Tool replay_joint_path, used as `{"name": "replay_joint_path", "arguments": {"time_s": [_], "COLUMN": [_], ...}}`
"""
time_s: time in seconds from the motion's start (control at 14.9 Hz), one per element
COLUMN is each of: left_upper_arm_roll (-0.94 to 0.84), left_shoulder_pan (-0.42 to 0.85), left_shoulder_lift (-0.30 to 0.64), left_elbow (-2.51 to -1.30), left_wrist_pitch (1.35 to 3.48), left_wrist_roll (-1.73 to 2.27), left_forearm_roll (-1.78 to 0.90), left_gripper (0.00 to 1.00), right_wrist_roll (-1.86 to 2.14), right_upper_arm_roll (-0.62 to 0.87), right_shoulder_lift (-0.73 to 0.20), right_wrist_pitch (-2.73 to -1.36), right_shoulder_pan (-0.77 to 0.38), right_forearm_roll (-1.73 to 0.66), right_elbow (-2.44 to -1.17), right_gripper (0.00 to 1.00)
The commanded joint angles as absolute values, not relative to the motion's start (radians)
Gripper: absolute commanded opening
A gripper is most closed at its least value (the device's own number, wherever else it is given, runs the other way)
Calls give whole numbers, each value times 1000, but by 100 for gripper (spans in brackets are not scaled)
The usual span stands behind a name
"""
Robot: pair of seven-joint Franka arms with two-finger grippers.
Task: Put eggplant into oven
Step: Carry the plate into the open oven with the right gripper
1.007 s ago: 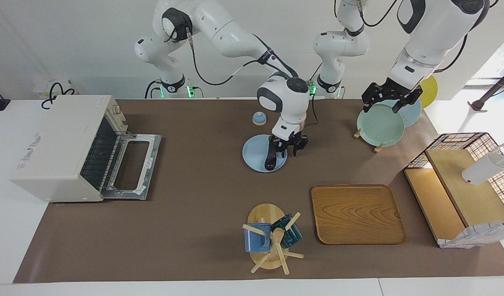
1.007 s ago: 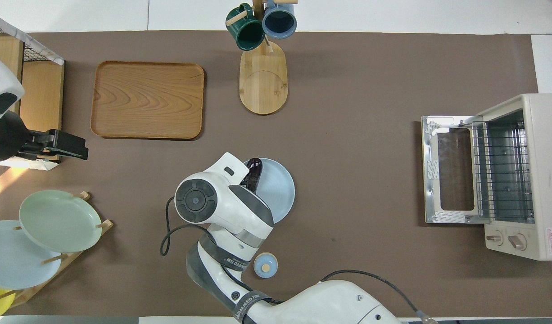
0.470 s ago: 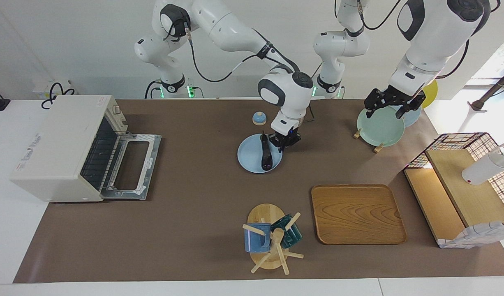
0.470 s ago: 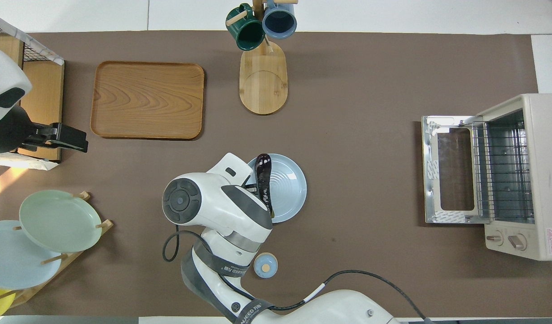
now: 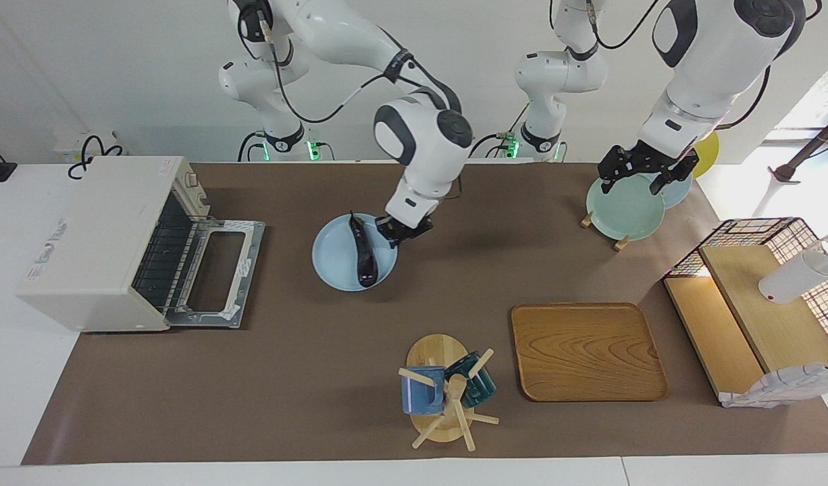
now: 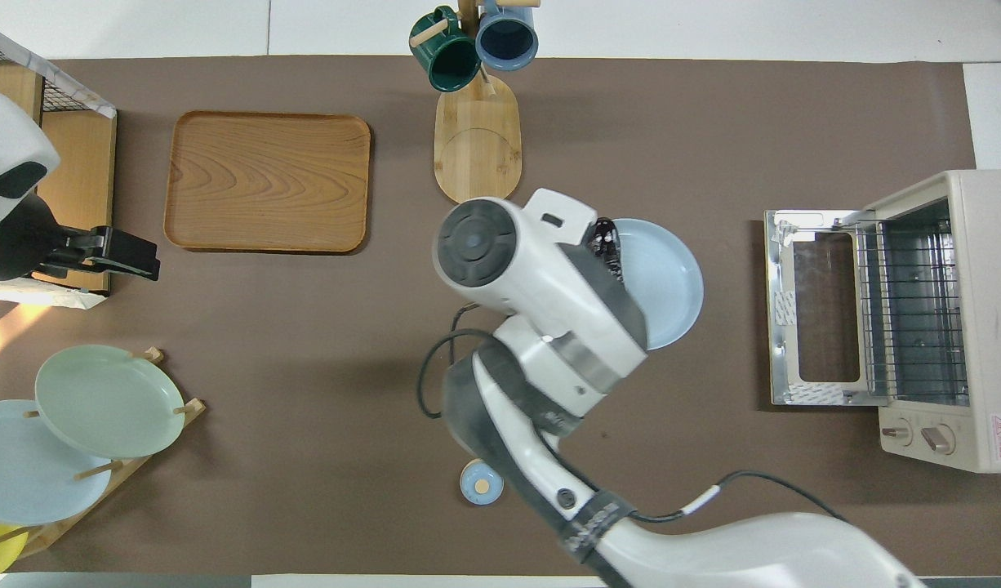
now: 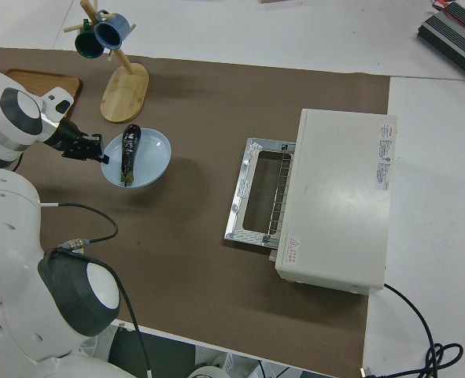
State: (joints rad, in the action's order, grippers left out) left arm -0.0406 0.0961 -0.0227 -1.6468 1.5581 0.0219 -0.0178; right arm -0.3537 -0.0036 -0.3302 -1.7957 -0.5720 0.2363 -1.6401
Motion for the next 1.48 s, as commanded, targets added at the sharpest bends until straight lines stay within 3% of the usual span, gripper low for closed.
{"name": "replay_joint_path", "arguments": {"time_s": [0.0,0.2,0.47,0.81,1.14,1.21,1.34,1.41], "left_upper_arm_roll": [-38,-38,-38,-55,-89,-89,-89,-89], "left_shoulder_pan": [97,97,97,60,34,34,35,34], "left_shoulder_lift": [-46,-46,-48,-57,-55,-55,-55,-55], "left_elbow": [-1669,-1667,-1666,-1658,-1661,-1661,-1663,-1664], "left_wrist_pitch": [1536,1534,1537,1539,1542,1542,1542,1542], "left_wrist_roll": [15,15,18,11,12,12,15,15], "left_forearm_roll": [5,5,5,5,5,5,5,5], "left_gripper": [100,100,100,100,100,100,100,100], "right_wrist_roll": [-137,47,225,380,370,368,370,371], "right_upper_arm_roll": [14,14,14,14,14,14,14,14], "right_shoulder_lift": [-79,27,38,61,87,87,87,87], "right_wrist_pitch": [-1962,-2055,-2072,-2109,-2169,-2171,-2163,-2166], "right_shoulder_pan": [-399,-244,-98,24,63,63,64,63], "right_forearm_roll": [252,252,253,255,255,255,255,255], "right_elbow": [-1987,-2144,-2172,-2215,-2302,-2301,-2298,-2298], "right_gripper": [0,0,0,0,0,6,32,35]}}
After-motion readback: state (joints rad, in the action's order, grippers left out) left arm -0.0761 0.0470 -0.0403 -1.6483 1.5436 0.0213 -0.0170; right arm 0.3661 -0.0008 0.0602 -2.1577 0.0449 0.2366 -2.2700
